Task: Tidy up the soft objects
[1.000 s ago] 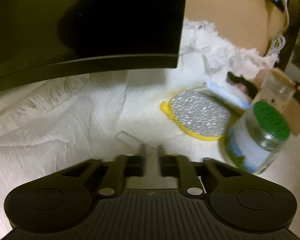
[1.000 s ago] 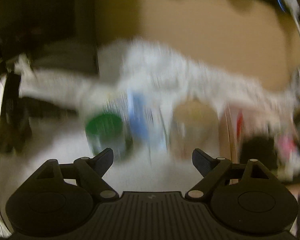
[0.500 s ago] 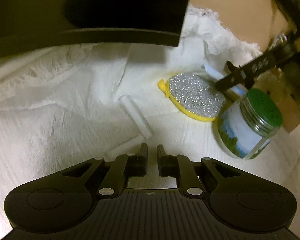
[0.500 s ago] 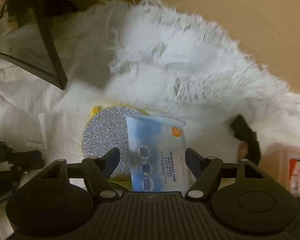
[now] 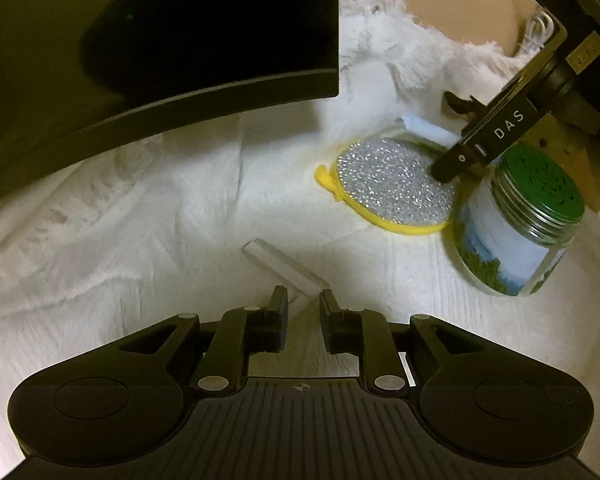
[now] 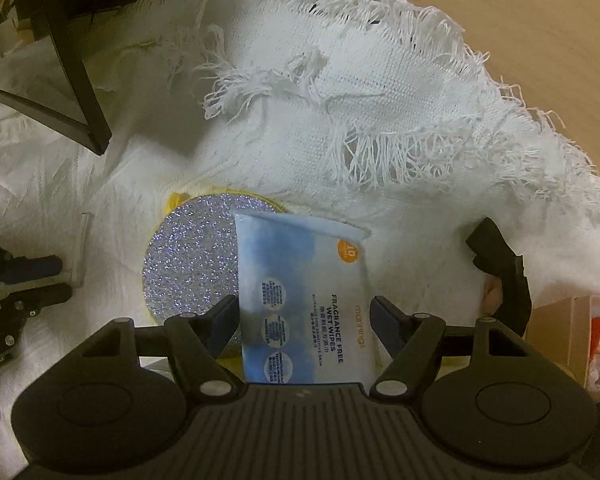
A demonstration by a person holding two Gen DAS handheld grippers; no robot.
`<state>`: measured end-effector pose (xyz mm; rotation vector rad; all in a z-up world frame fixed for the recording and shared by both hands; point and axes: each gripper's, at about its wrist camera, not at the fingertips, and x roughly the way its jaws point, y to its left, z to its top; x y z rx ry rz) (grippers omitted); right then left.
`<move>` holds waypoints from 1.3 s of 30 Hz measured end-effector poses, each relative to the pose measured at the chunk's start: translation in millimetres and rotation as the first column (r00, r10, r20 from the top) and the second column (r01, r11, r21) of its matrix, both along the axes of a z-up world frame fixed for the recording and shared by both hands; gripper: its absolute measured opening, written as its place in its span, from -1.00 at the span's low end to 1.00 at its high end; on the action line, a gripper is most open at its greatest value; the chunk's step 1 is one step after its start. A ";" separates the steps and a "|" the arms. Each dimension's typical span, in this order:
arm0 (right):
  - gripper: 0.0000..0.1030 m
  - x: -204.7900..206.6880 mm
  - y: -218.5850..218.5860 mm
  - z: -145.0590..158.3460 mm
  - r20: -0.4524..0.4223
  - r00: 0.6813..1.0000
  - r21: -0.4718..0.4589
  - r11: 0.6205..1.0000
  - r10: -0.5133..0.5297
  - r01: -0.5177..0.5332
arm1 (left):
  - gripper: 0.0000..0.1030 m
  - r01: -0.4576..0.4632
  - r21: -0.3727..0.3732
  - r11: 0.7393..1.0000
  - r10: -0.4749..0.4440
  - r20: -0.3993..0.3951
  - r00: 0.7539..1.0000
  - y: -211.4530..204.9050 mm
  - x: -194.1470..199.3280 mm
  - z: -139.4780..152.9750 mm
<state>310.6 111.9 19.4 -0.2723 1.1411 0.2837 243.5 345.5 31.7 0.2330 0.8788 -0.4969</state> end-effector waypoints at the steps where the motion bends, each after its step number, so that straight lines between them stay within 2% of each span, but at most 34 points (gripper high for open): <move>1: 0.28 0.4 0.7 0.0 0.000 1.000 0.000 1.000 -0.001 0.001 | -0.58 0.001 -0.001 1.000 -0.001 -0.009 1.000 0.3 2.0 0.5; 2: 0.11 0.9 0.0 -0.1 -0.004 1.000 0.007 1.000 -0.003 0.003 | -0.58 -0.001 -0.001 1.000 0.001 -0.019 1.000 0.6 4.3 0.9; 4: -0.02 0.7 -1.1 1.9 -0.006 1.000 0.026 1.000 -0.002 0.002 | -0.57 -0.007 -0.006 1.000 0.007 -0.030 1.000 0.3 5.2 0.9; 6: -0.21 -2.9 2.3 6.3 0.023 1.000 0.002 1.000 0.016 -0.016 | -0.57 -0.015 -0.015 1.000 0.014 -0.037 0.999 1.4 6.2 0.6; 12: -0.55 -7.5 5.7 19.1 0.077 0.997 -0.041 0.999 0.025 -0.022 | -0.59 -0.028 -0.053 0.998 0.026 -0.047 0.999 7.9 7.2 0.0; 15: -0.73 -10.8 -0.2 32.3 0.108 0.994 -0.040 0.999 0.008 -0.003 | -0.61 -0.014 -0.063 0.998 0.013 -0.026 1.000 9.9 3.7 -1.4; 19: -0.74 -21.1 -14.5 56.5 0.091 0.996 0.037 0.999 -0.019 0.016 | -0.71 -0.007 -0.064 0.998 0.008 0.014 1.000 12.8 -9.4 -2.6; 21: -0.74 -32.8 -21.7 69.3 0.090 0.996 0.073 0.997 -0.018 0.012 | -0.83 0.003 -0.080 0.997 -0.002 0.006 1.000 14.9 -13.6 -0.9; 26: -0.74 -59.0 -42.2 85.4 0.038 0.998 0.170 0.985 -0.050 0.043 | -0.83 0.033 -0.110 0.993 -0.036 -0.022 0.999 14.3 -31.8 3.2; 29: -0.74 -75.8 -51.2 74.9 -0.019 0.998 0.205 0.977 -0.059 0.062 | -0.77 0.001 -0.098 0.995 -0.003 -0.026 1.000 10.4 -36.3 1.1; 34: -0.72 -88.8 -56.8 40.7 -0.037 0.995 0.153 0.984 -0.090 0.095 | -0.76 -0.031 -0.033 0.999 0.030 -0.030 0.999 -1.5 -28.3 6.1; 39: -0.71 -104.1 -60.8 29.8 0.000 0.997 0.148 0.986 -0.080 0.079 | -0.75 -0.034 0.037 0.999 0.036 -0.041 0.999 -13.1 -23.0 8.4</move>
